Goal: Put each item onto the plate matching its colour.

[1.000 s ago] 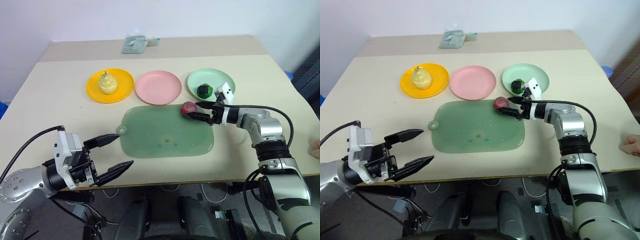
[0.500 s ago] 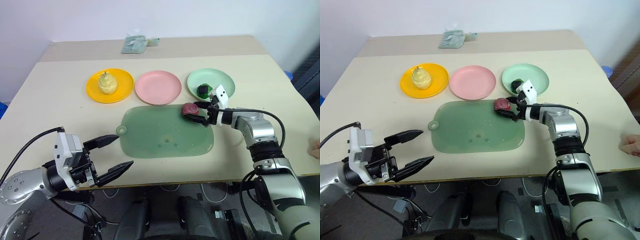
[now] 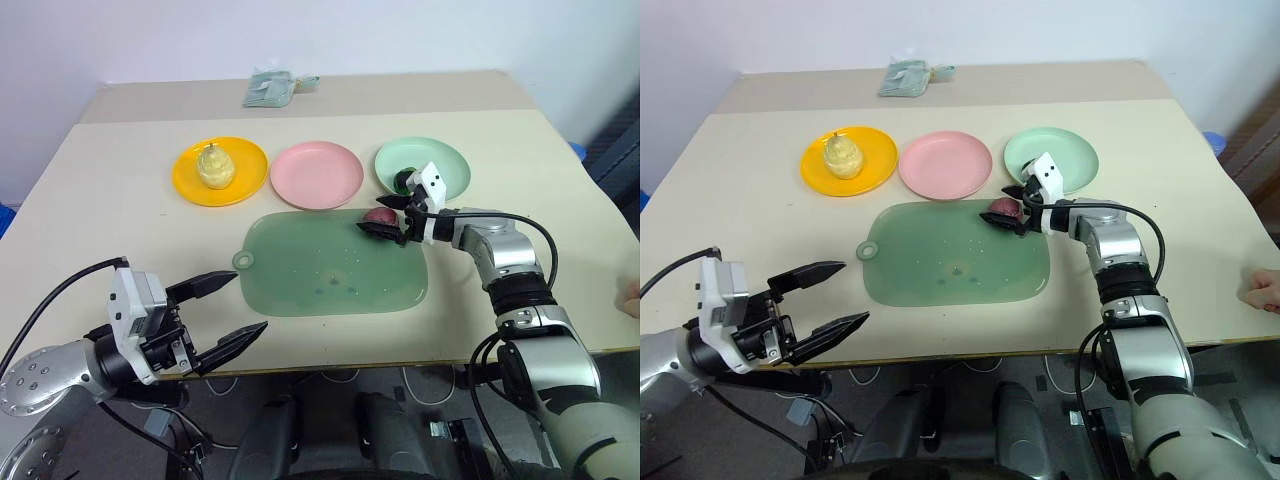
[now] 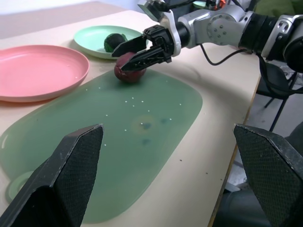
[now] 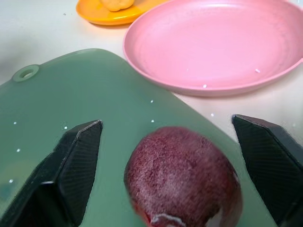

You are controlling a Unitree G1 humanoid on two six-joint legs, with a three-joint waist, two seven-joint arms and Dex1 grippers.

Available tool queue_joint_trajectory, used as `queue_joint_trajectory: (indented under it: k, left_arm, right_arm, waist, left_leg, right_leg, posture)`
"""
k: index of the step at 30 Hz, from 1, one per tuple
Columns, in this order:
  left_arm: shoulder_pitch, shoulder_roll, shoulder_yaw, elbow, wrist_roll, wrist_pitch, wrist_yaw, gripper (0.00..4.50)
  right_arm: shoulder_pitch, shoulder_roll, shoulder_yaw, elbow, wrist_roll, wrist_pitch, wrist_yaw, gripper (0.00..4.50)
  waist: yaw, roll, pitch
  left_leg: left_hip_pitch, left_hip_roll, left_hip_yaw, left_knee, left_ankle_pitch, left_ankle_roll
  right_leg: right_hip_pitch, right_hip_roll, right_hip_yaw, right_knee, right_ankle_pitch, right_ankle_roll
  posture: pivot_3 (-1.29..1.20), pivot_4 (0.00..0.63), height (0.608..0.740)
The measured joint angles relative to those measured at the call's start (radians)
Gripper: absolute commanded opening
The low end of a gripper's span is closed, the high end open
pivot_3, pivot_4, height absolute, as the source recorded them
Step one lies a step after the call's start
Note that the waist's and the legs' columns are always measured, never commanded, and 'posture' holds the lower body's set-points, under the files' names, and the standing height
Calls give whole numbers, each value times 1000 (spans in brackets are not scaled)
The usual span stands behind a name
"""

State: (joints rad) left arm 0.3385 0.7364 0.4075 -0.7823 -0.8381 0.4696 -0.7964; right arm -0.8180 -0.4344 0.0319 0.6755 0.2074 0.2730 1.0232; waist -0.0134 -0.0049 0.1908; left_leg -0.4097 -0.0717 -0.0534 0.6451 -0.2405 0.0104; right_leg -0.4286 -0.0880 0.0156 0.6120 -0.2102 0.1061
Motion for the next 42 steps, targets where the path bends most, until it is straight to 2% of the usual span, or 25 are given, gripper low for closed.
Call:
queue_joint_trajectory:
  k: [2,14,18,24,30,31,34,35,39,42]
  left_arm:
    - [3,0,0,-7,0,0,4,4500]
    - [15,-3,2,-11,0,0,22,4500]
    - [10,-4,2,-16,-1,0,36,4500]
    - [7,-40,2,-22,3,12,129,4500]
    - [-25,-85,2,-32,64,24,286,4500]
    - [-35,-88,2,-38,71,28,313,4500]
    - [-67,-88,1,-48,109,45,378,4500]
    - [-85,-91,0,-48,135,45,401,4500]
    - [-120,-115,-24,-44,210,4,415,4500]
    - [-120,-131,-42,-38,240,0,418,4500]
  right_arm:
    - [0,4,0,7,-1,-5,1,2183]
    - [-7,28,1,15,-9,-34,4,2183]
    - [-93,66,-7,40,-6,-46,-14,2183]
    - [-331,177,-60,321,-29,-250,-181,2183]
    - [-410,275,-90,574,-73,-393,-349,2183]
    - [-415,286,-94,597,-79,-401,-367,2915]
    - [-436,301,-99,632,-95,-425,-407,4236]
    - [-442,304,-99,635,-107,-438,-423,4450]
    - [-449,306,-106,635,-126,-480,-436,4450]
    - [-449,292,-116,634,-125,-502,-392,4450]
  waist:
    - [-1,0,0]
    - [-2,0,0]
    - [-6,0,0]
    - [-8,0,0]
    - [-5,0,0]
    - [-6,0,0]
    - [-7,0,0]
    - [-7,0,0]
    - [-8,0,0]
    - [-8,0,0]
  left_leg:
    - [0,0,0,0,0,0]
    - [0,0,0,0,0,0]
    - [0,0,0,-1,0,0]
    - [0,0,0,-3,0,-1]
    - [0,-1,-1,-3,1,-1]
    - [0,-1,0,-3,1,-1]
    - [0,-1,-1,-3,1,-2]
    - [0,-1,-1,-3,1,-2]
    - [0,-1,-1,-3,1,-2]
    - [0,-1,-1,-4,1,-2]
  right_leg:
    - [0,0,0,0,0,0]
    - [0,0,0,0,0,0]
    - [-1,1,0,1,0,0]
    - [-2,1,0,1,0,0]
    - [-2,1,0,1,0,0]
    - [-2,1,0,1,0,0]
    - [-2,2,0,2,0,0]
    - [-2,2,0,2,0,0]
    - [-2,3,0,2,0,1]
    - [-2,4,0,2,0,1]
  posture:
    - [0,150,740]
    - [0,150,740]
    - [0,150,740]
    - [0,150,740]
    - [0,150,740]
    - [0,150,740]
    - [0,150,740]
    - [0,150,740]
    - [0,150,740]
    - [0,150,740]
